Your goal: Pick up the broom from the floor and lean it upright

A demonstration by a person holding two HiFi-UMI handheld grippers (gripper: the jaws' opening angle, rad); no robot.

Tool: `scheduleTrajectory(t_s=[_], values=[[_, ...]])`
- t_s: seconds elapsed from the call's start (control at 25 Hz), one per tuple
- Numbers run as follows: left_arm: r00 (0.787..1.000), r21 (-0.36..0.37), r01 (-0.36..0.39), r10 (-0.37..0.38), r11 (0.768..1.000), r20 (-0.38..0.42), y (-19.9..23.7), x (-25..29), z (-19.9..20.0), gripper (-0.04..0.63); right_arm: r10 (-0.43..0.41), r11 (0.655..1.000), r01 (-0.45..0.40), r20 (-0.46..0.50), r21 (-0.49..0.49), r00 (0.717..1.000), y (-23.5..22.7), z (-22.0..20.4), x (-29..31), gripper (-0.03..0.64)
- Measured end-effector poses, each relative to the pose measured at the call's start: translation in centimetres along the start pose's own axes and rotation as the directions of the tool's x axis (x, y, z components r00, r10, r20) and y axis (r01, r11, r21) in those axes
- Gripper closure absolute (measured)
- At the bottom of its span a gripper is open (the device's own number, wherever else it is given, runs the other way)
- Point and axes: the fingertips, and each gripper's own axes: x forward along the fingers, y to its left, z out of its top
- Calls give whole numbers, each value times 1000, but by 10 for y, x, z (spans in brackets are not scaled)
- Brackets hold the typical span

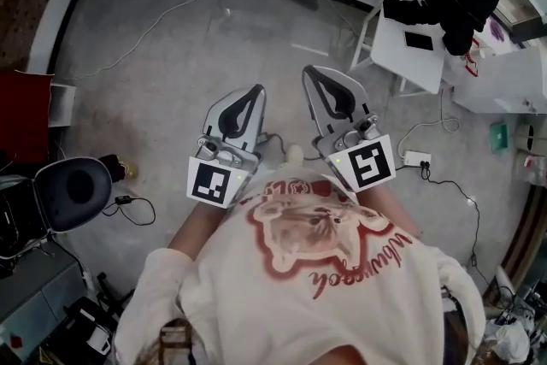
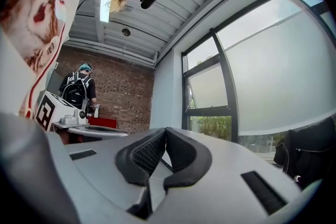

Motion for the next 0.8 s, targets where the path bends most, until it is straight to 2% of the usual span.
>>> scheduleTrajectory(t_s=[0.24, 0.8], values=[[998, 7, 47, -47, 999, 40, -7, -9, 22, 575, -32, 999, 33, 19, -30, 999, 17, 15, -12, 592], [996, 31, 70, -71, 997, 49, 16, -46, 42, 575, -34, 997, 35, 24, -63, 999, 59, 29, 6, 592]])
